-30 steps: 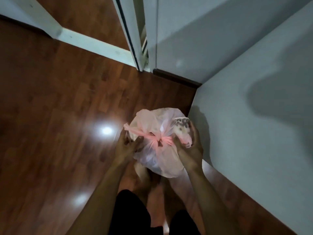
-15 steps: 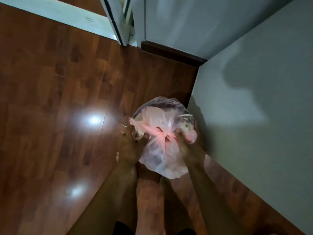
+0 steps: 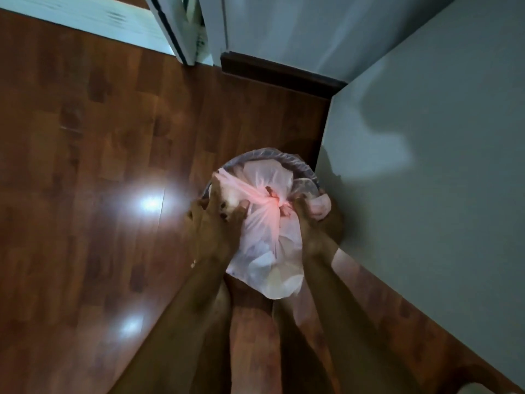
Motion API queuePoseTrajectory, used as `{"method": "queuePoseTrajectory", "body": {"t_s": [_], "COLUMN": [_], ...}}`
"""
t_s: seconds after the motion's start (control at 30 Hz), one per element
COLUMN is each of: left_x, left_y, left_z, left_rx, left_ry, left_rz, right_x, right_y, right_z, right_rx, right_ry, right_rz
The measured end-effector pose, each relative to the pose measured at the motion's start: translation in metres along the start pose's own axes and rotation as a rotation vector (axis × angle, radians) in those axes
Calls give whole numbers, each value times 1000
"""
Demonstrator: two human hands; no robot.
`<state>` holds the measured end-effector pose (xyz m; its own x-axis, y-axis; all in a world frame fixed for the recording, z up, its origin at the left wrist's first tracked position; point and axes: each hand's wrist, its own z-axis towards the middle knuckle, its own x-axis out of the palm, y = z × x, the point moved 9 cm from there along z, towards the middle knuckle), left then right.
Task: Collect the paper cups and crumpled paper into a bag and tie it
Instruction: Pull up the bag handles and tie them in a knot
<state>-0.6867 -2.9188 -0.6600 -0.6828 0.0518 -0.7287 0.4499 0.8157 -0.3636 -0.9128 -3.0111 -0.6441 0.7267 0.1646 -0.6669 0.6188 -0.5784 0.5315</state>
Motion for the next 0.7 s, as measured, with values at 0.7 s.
{"method": "queuePoseTrajectory", "body": {"t_s": [0.7], "left_x": [-60], "left_y": [-25], "left_z": [73], "left_rx": [60], "left_ry": [-212], "left_rz": [-142], "right_x": [20], "right_y": [83], "right_z": [17], "right_rx": [-281], "right_ry": [98], "right_rz": [-73]}}
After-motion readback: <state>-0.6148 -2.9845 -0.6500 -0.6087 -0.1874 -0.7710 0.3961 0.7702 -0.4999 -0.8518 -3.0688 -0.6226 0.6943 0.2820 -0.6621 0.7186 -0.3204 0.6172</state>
